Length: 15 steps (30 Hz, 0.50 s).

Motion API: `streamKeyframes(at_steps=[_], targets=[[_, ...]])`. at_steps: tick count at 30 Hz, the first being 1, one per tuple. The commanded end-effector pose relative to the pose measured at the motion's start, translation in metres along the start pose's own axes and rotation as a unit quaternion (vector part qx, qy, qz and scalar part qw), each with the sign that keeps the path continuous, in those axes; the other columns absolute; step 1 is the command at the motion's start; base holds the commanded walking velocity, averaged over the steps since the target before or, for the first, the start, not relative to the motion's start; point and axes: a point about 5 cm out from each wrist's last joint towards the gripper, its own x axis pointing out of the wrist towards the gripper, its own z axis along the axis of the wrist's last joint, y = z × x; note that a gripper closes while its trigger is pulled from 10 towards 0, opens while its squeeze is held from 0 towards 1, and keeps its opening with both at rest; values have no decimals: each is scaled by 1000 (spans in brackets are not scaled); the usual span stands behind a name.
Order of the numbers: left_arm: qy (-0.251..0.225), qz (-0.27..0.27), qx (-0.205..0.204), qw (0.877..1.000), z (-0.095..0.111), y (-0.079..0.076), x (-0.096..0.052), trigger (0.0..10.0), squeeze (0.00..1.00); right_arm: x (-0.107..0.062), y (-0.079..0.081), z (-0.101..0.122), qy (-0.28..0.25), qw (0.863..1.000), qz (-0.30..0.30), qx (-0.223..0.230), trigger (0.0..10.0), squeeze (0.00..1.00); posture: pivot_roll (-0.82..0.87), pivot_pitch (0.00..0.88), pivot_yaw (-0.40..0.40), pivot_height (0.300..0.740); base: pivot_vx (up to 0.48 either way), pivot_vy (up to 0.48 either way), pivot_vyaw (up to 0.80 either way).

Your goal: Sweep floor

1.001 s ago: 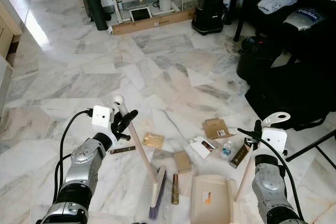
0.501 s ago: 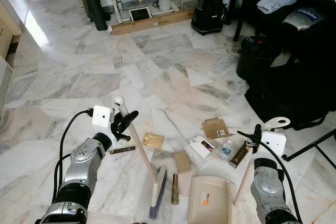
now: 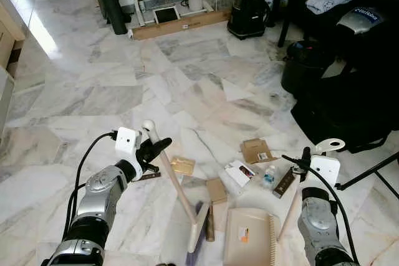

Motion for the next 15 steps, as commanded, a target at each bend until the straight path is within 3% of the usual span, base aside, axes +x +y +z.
streamKeyframes(at_steps=[1,15], targets=[[-1,-7,-18,1000,3,2,-1,10000,0,-3,1,-7,21,1000,7,-7,10000,0,32,129,62,740,0,0,0],[-36,-57,-83,994,19,-14,8,10000,0,0,2,-3,15,1000,10,-6,10000,0,32,128,60,740,0,0,0]])
